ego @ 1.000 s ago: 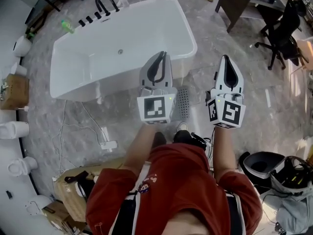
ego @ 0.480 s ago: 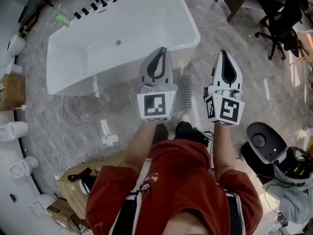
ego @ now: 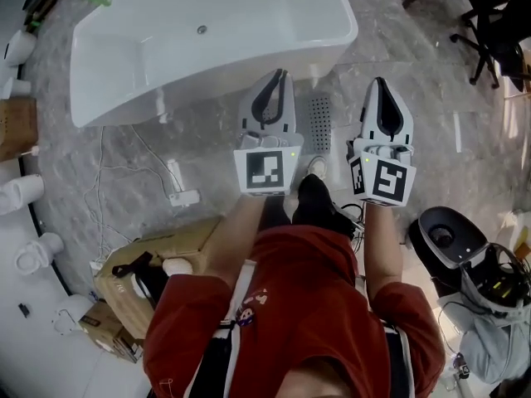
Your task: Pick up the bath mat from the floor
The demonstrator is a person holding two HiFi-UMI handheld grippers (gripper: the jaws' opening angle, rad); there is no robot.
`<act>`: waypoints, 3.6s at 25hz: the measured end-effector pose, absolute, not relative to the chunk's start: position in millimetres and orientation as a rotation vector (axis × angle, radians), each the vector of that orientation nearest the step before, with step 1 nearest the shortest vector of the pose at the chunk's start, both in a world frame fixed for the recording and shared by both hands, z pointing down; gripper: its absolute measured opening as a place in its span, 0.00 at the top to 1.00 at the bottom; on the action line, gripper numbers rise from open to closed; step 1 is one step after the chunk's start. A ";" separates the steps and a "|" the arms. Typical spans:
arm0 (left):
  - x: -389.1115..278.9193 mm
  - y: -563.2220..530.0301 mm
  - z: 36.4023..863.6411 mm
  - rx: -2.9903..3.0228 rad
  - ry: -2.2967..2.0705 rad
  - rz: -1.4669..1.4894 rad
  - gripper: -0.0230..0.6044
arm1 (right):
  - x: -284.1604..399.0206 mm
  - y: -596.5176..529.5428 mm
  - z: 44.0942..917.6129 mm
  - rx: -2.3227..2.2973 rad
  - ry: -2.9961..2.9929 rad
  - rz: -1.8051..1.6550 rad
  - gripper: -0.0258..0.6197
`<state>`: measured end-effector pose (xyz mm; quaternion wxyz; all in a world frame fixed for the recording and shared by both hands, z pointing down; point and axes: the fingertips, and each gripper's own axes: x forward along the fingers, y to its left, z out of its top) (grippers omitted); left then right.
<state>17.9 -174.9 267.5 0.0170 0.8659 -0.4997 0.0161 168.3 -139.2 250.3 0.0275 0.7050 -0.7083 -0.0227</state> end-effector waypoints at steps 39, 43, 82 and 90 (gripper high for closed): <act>-59.4 -132.3 730.4 2.370 -1.554 0.473 0.92 | 106.4 -110.1 721.0 1.913 -2.159 0.455 0.94; -54.5 -140.6 775.4 2.367 -1.546 0.499 0.92 | 107.8 -111.8 769.2 1.852 -2.149 0.484 0.94; -120.0 -116.1 1143.7 1.927 -1.443 0.975 0.69 | 162.4 -88.2 1147.7 1.561 -1.684 0.890 0.74; -137.1 -110.8 1211.9 1.737 -1.372 1.041 0.48 | 198.0 -82.6 1209.9 1.551 -1.544 1.022 0.56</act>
